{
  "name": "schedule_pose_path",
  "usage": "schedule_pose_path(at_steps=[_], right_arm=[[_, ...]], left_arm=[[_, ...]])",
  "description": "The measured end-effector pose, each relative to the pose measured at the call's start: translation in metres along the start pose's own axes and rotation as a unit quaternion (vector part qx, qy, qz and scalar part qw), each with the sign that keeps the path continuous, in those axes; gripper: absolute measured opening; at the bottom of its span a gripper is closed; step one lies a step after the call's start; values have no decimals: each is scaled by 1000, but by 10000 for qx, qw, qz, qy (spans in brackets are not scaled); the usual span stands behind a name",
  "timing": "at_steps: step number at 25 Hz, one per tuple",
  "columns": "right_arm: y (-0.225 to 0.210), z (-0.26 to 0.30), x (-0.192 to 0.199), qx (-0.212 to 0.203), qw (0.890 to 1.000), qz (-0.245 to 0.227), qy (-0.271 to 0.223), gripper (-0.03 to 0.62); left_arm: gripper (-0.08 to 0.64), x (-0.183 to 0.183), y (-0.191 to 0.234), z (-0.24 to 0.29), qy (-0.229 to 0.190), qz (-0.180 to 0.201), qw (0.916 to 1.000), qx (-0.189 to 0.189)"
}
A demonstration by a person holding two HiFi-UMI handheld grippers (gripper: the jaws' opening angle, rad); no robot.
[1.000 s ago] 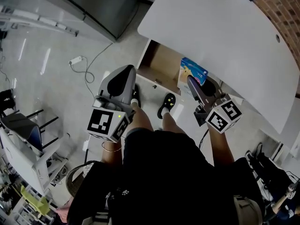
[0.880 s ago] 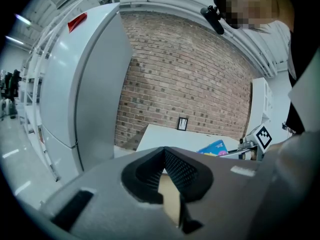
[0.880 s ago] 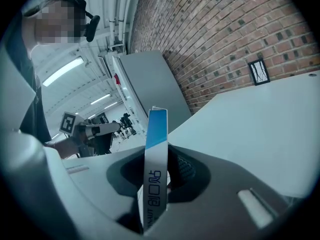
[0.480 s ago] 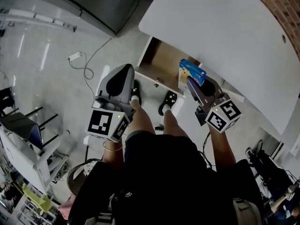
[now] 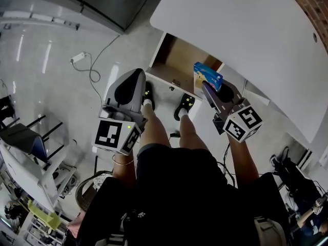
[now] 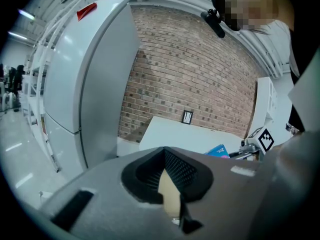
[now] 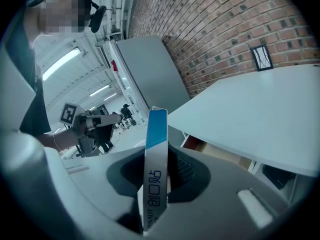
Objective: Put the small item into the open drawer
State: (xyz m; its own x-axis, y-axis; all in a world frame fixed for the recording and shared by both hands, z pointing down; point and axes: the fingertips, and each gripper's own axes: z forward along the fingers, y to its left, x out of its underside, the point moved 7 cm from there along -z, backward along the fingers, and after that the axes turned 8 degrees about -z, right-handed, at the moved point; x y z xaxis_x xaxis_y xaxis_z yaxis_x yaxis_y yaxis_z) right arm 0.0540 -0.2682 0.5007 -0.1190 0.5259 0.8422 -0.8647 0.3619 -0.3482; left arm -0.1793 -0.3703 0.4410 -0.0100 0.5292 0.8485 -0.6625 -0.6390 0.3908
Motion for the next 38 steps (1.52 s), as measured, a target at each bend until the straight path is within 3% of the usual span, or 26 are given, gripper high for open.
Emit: schedule_pose_path(at_steps=[22,33,38], right_arm=[[-9,29,24,183,9990,-251,307,83],[-17,49,47,204,9975,-336,583,83],[-18,58,57,172,9968,-342,695,83]], left_arm=[[-2,19,8,23,26,129,9998,147],[-2,35,27,24,122,93,9999,79],[-2,42,30,28,229,243,9994,42]])
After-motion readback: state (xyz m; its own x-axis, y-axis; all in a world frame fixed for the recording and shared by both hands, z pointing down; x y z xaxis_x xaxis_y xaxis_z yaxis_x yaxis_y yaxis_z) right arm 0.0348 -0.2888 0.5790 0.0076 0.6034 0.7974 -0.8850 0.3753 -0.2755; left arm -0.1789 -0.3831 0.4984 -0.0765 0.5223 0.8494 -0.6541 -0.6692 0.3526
